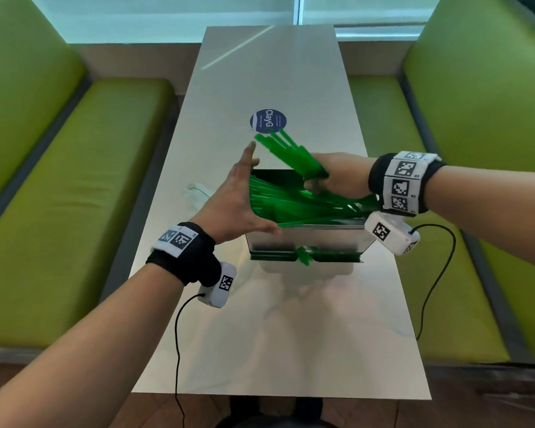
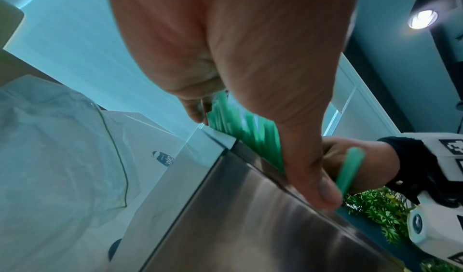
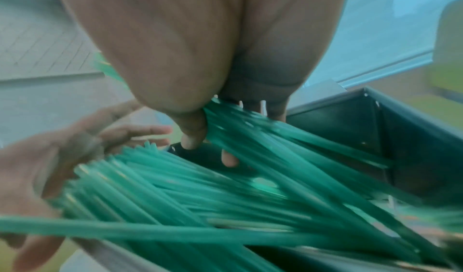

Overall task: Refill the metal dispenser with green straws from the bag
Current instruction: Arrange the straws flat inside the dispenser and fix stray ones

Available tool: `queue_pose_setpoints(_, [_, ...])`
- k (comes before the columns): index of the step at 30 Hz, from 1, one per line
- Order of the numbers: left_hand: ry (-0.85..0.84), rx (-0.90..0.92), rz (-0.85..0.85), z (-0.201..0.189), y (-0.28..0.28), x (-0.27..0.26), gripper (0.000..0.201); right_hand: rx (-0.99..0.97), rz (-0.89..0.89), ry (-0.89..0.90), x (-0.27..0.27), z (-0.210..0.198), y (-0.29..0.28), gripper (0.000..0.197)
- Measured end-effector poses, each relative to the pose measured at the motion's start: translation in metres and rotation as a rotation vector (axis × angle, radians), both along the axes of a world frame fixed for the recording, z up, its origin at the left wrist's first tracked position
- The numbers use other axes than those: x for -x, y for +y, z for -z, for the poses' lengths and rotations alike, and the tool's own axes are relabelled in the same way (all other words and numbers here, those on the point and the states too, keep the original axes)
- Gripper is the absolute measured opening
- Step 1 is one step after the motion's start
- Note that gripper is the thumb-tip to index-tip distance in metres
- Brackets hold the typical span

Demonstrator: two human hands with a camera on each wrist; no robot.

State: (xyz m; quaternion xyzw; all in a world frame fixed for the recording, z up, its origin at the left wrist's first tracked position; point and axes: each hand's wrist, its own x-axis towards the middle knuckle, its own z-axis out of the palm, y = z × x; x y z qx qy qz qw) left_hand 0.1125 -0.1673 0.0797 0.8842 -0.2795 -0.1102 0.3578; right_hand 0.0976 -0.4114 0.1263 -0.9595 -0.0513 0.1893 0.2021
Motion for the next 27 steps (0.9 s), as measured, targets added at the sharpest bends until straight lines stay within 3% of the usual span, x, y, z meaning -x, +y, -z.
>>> queue_pose_setpoints(3, [0.006,-0.012,0.023,-0.001,0.0,0.003,0.159,-0.109,0.051,-0.014,0.003,-0.006,-0.006,0.009])
queue_pose_setpoints(6, [0.009,-0.043,0.054,-0.004,-0.003,0.007,0.161,-0.043,-0.019,0.042,0.013,-0.006,-0.006,0.009])
queue_pose_setpoints(11, [0.058,0.144,-0.061,0.002,-0.007,0.005,0.157,0.193,-0.207,0.062,0.025,0.014,0.008,0.03])
queue_pose_setpoints(14, [-0.055,0.187,-0.028,-0.003,-0.005,0.005,0.151,0.24,-0.175,0.016,0.019,0.02,0.01,0.046])
queue_pose_setpoints(16, [-0.236,0.117,0.084,-0.012,-0.008,0.007,0.136,0.215,-0.129,0.001,0.018,0.018,0.01,0.054])
queue_pose_setpoints(20, [-0.552,-0.271,0.286,-0.02,-0.025,0.009,0.082,0.155,-0.13,-0.039,0.019,0.017,0.018,0.062])
queue_pose_setpoints(23, [-0.559,-0.408,0.306,-0.011,-0.023,0.005,0.065,0.174,-0.097,0.027,0.019,0.018,0.016,0.078])
queue_pose_setpoints(27, [-0.553,-0.382,0.264,0.002,-0.013,0.006,0.055,0.122,-0.036,0.119,0.02,0.005,0.007,0.096])
